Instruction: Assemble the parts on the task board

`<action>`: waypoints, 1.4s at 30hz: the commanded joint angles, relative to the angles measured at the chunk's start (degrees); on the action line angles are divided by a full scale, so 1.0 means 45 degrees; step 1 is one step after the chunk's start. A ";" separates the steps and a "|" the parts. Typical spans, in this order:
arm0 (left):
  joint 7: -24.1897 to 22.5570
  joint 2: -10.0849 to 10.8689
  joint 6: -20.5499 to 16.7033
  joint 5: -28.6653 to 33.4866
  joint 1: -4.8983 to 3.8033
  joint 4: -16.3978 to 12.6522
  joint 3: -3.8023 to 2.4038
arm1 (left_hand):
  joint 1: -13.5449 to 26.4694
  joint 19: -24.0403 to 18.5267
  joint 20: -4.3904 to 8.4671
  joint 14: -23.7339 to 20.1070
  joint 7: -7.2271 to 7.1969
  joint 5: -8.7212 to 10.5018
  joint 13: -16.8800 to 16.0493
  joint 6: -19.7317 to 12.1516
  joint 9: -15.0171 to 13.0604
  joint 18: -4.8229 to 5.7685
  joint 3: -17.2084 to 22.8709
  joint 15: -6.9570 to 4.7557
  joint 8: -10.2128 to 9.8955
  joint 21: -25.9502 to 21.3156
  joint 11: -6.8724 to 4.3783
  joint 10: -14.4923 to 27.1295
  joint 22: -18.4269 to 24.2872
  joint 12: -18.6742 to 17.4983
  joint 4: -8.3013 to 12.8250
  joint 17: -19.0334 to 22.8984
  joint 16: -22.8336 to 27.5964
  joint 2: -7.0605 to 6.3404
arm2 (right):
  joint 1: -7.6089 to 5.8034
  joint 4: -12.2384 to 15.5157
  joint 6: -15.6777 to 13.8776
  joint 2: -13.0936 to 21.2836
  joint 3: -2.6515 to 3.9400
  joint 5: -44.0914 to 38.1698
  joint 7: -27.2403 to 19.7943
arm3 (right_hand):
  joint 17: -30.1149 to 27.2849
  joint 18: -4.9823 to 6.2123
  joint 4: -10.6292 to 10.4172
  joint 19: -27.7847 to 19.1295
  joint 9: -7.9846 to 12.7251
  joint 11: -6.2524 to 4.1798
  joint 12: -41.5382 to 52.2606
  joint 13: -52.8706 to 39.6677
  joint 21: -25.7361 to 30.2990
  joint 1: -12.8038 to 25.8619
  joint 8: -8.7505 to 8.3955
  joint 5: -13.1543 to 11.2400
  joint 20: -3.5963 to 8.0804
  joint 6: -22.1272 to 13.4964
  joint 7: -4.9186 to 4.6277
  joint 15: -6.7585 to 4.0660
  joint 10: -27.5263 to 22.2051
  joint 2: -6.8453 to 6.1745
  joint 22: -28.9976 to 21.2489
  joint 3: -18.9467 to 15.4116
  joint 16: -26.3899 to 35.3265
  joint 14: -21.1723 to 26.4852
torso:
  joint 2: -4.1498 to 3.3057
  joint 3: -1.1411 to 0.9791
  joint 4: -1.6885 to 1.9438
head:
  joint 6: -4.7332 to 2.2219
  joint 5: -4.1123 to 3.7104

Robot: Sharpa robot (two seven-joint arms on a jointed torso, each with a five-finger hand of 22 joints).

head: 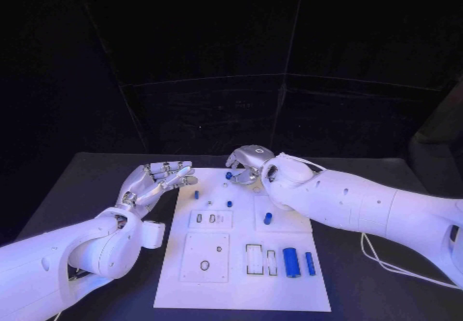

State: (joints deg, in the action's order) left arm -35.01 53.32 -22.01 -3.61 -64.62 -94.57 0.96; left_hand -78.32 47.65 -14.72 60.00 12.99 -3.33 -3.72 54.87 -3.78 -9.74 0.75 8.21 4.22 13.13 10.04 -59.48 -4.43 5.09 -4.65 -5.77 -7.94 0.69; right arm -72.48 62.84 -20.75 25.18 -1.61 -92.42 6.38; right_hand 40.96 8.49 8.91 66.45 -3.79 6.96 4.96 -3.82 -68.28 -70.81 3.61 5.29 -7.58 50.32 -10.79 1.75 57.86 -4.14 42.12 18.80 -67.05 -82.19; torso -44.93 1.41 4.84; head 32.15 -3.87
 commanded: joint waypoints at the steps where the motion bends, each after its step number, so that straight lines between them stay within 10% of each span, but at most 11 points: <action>1: -0.0043 0.0045 0.0155 -0.0089 -0.0031 -0.0054 -0.0010 | -0.0030 -0.0022 -0.0078 -0.0018 0.0065 0.0032 0.0017 -0.0015 0.0019 -0.0188 0.0020 0.0050 -0.0051 -0.0061 0.0086 0.0040 0.0018 -0.0038 0.0079 0.0018 0.0048 0.0058 | -0.0054 0.0580 -0.1015 0.0551 0.0014 0.0651 -0.0190 | 0.0254 0.0044 -0.0133 0.0112 -0.0092 -0.0059 0.0428 -0.0106 -0.0053 -0.0192 0.0199 0.0327 0.0009 0.0426 0.0013 -0.0069 0.0742 0.0164 0.0190 -0.0041 -0.0110 -0.0027 | 0.0002 -0.0007 -0.0045 | -0.0037 -0.0033; 9: -0.0047 0.0180 0.0176 -0.0089 -0.0066 -0.0113 -0.0009 | -0.0035 -0.0024 -0.0080 -0.0023 0.0057 0.0031 0.0017 -0.0013 0.0017 -0.0187 0.0020 0.0053 -0.0055 -0.0071 0.0085 0.0043 0.0026 -0.0048 0.0096 0.0021 0.0064 0.0067 | -0.0119 0.2396 0.0152 0.2642 0.0338 0.2897 0.0378 | 0.2757 -0.0312 -0.0905 0.1327 -0.0066 -0.0854 0.2802 -0.1469 -0.1195 0.0439 0.0220 0.1059 0.0591 0.0718 0.0525 -0.0692 0.4388 -0.0457 0.2205 -0.0901 -0.1589 -0.0630 | 0.0032 -0.0079 -0.0290 | -0.0158 0.0056; 15: -0.0057 0.0215 0.0192 -0.0089 -0.0082 -0.0082 -0.0008 | -0.0035 -0.0024 -0.0080 -0.0023 0.0057 0.0031 0.0017 -0.0013 0.0017 -0.0187 0.0020 0.0053 -0.0055 -0.0071 0.0085 0.0043 0.0026 -0.0048 0.0096 0.0021 0.0064 0.0067 | -0.0131 0.2913 0.1351 0.3510 0.0383 0.3338 0.0990 | 0.4284 -0.0563 -0.1969 0.1983 -0.0054 -0.0907 0.5543 -0.4328 -0.1948 0.0314 0.0193 0.1402 0.0708 0.0279 0.0588 -0.0728 0.4043 -0.0610 0.3604 -0.2610 -0.2489 -0.0804 | 0.0028 -0.0134 -0.0432 | -0.0201 0.0118; 24: -0.0034 0.0122 0.0253 -0.0089 -0.0091 0.0053 -0.0008 | -0.0040 -0.0022 -0.0081 -0.0020 0.0046 0.0031 0.0013 0.0001 0.0014 -0.0188 0.0023 0.0052 -0.0052 -0.0078 0.0078 0.0027 0.0031 -0.0046 0.0110 0.0023 0.0073 0.0079 | -0.0134 0.2764 0.2492 0.3745 0.0395 0.3187 0.1629 | 0.7430 -0.0644 -0.3513 0.2106 -0.0085 -0.0712 1.2025 -1.1680 -0.2344 -0.0894 0.0510 0.1500 0.0497 -0.0088 0.0400 -0.0541 0.4000 -0.0337 0.4227 -0.4275 -0.3926 -0.1164 | 0.0012 -0.0119 -0.0393 | -0.0179 0.0026; 42: -0.0010 0.0051 0.0307 -0.0089 -0.0091 0.0197 -0.0007 | -0.0040 -0.0019 -0.0082 -0.0016 0.0040 0.0031 0.0011 0.0012 0.0011 -0.0190 0.0023 0.0050 -0.0050 -0.0082 0.0072 0.0015 0.0035 -0.0046 0.0120 0.0023 0.0079 0.0086 | -0.0131 0.2244 0.1996 0.3377 0.0393 0.2455 0.1875 | 0.8218 -0.0662 -0.3639 0.2167 -0.0108 -0.0723 1.3916 -1.3851 -0.2390 -0.1513 0.0843 0.2078 0.0463 0.0031 0.0413 -0.0532 0.4553 0.0102 0.4298 -0.4410 -0.4239 -0.1245 | 0.0006 -0.0115 -0.0399 | -0.0123 0.0042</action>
State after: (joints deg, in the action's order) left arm -34.82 53.61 -21.46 -3.63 -64.94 -93.65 0.97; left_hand -78.32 47.65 -14.72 60.00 12.99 -3.33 -3.73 54.87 -3.78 -9.73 0.91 8.21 4.23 13.12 10.24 -59.28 -4.36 5.09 -4.50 -5.73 -7.94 0.69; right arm -72.96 72.94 -10.91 40.44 0.12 -80.18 14.26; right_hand 74.94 5.75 -7.19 76.08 -4.20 3.73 67.39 -65.97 -78.94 -77.29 7.10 14.33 -5.32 50.14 -9.05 -1.12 78.07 -3.66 61.43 -0.93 -85.98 -84.05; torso -44.88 0.90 3.10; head 31.56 -3.66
